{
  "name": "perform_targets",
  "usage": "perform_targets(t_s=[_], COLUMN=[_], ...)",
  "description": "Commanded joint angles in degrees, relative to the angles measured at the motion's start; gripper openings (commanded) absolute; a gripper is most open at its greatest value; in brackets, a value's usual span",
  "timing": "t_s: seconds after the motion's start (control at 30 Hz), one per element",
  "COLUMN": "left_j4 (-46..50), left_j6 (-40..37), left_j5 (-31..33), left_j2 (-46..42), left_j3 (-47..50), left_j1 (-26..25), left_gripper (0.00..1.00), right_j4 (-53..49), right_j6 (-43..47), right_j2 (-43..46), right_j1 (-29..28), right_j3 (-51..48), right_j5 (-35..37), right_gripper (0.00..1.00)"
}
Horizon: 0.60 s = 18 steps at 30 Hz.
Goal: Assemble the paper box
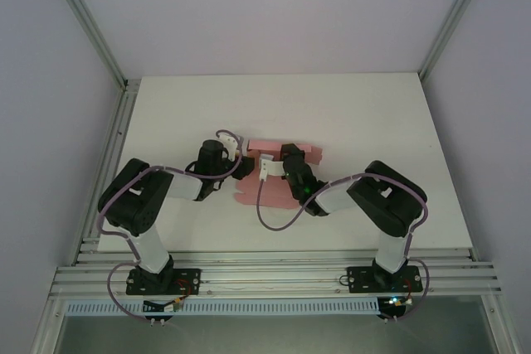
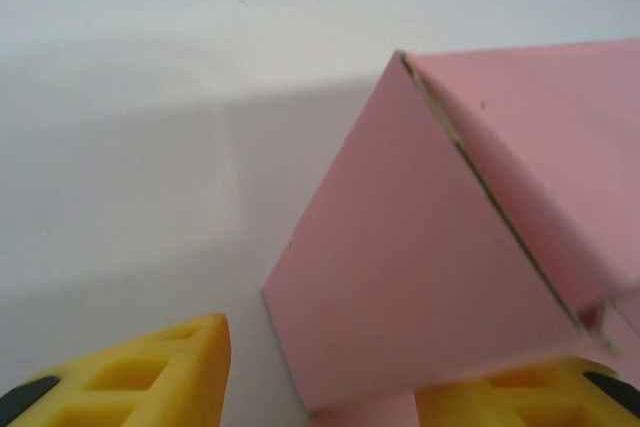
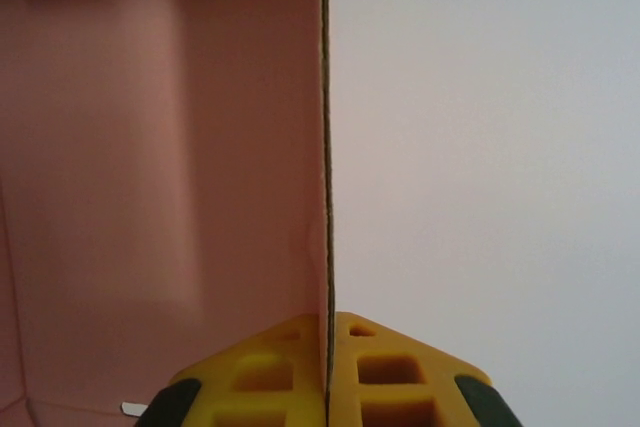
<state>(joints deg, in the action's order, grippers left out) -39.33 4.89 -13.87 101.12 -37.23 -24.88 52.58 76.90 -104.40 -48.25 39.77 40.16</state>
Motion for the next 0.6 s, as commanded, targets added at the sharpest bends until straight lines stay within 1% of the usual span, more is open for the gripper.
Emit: perform_targets(t_s=[0.0,0.07,0.13,0.27,0.33,0.37,0.43,0.47,0.57], left_j4=[-7.97,-9.03,-9.77,-11.98,-12.44,-12.28,-11.36,-10.63,-8.80], left_j6=[0.32,0.63,0.47,1.00,1.53,1.77,2.62,2.98,2.75], left_j5=[0.38,1.34,4.12,13.74,19.03,20.95,24.54,26.07,29.77], left_j2=[1.73,2.15,2.08,2.40,2.82,3.00,3.42,3.52,3.47], left_j3=[0.02,0.27,0.67,1.27,1.24,1.19,0.88,0.75,0.53], left_j1=[-0.60,-1.02,-2.02,-4.84,-6.12,-6.52,-6.97,-7.19,-8.02], left_gripper=[0.50,0.50,0.48,0.42,0.35,0.29,0.13,0.08,0.03], right_j4=[-3.80,-3.46,-3.48,-6.02,-6.69,-6.77,-6.70,-6.77,-8.28], right_j6=[-2.85,-2.90,-3.19,-4.74,-5.49,-5.79,-6.15,-6.51,-8.00], right_j2=[-0.79,-1.15,-0.99,-0.39,-0.14,-0.09,0.15,0.30,1.24], right_j1=[-1.76,-2.05,-2.25,-2.81,-2.88,-2.89,-2.87,-2.90,-2.90], right_j3=[-2.19,-2.39,-2.68,-2.48,-2.42,-2.46,-2.68,-2.73,-2.73], right_j5=[-2.31,-1.59,-1.27,-1.05,-0.97,-0.83,-0.55,-0.35,-0.10], right_gripper=[0.00,0.00,0.00,0.00,0.00,0.00,0.00,0.00,0.00])
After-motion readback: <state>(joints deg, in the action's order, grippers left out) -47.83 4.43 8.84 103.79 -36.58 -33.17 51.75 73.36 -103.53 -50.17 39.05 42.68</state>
